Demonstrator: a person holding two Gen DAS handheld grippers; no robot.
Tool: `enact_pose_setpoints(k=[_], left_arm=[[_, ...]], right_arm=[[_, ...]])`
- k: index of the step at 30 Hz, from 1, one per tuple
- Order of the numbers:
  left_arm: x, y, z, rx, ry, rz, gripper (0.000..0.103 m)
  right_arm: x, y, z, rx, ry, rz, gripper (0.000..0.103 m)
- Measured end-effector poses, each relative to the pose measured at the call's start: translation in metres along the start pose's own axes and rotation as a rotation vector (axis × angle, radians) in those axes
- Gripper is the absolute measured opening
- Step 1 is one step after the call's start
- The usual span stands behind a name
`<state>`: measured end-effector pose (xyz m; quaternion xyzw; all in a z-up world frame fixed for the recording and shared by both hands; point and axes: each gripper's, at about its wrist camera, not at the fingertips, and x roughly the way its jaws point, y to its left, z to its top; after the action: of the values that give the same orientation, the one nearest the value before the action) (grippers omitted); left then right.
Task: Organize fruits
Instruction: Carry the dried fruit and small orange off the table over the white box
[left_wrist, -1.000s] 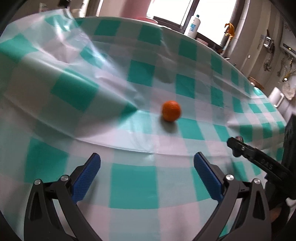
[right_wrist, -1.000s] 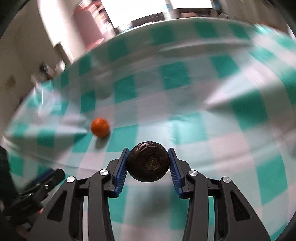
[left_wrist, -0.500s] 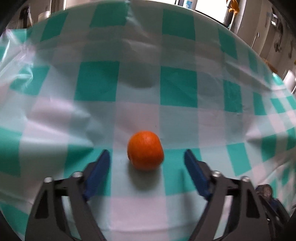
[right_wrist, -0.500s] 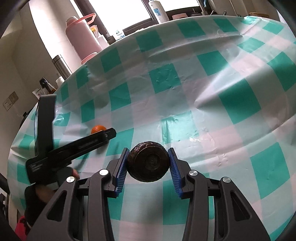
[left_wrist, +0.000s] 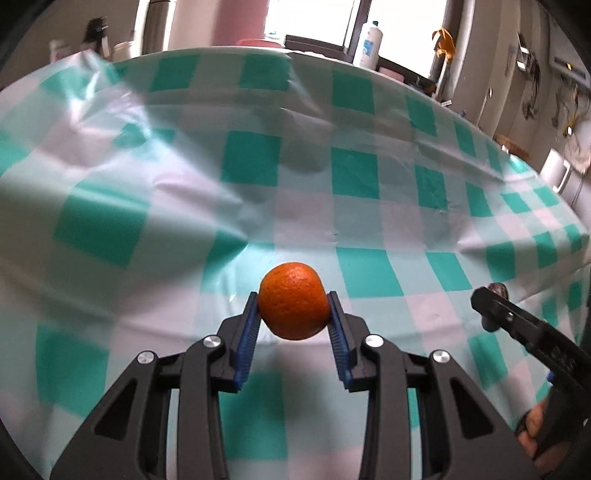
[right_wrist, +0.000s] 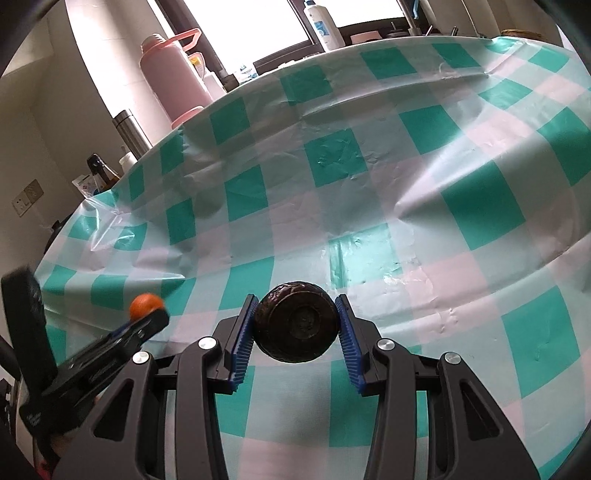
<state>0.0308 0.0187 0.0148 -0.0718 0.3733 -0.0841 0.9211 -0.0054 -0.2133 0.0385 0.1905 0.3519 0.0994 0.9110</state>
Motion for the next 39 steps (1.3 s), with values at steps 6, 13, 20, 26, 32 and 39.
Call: enact_pose_setpoints(k=[6, 13, 20, 26, 32, 39], left_arm=[[-0.027, 0.013, -0.007, -0.044, -0.058, -0.006, 0.036], [-0.027, 0.020, -0.008, -0.088, -0.046, -0.032, 0.036], [-0.045, 0.012, -0.020, -0.049, -0.071, -0.046, 0.036], [-0.076, 0.007, -0.039, -0.046, -0.105, -0.092, 0.036], [-0.106, -0.009, -0.063, 0.002, -0.134, -0.119, 0.036], [-0.121, -0.045, -0.085, 0.103, -0.128, -0.153, 0.036]], right_arm=[[-0.004, -0.001, 0.000, -0.001, 0.001, 0.030, 0.043], [-0.006, 0.000, -0.005, -0.011, 0.027, 0.036, 0.043], [-0.031, 0.008, -0.028, -0.019, 0.026, 0.064, 0.043], [-0.055, 0.020, -0.050, -0.062, 0.030, 0.088, 0.043], [-0.084, 0.019, -0.069, -0.085, 0.024, 0.108, 0.043], [-0.121, 0.008, -0.087, -0.129, -0.007, 0.068, 0.043]])
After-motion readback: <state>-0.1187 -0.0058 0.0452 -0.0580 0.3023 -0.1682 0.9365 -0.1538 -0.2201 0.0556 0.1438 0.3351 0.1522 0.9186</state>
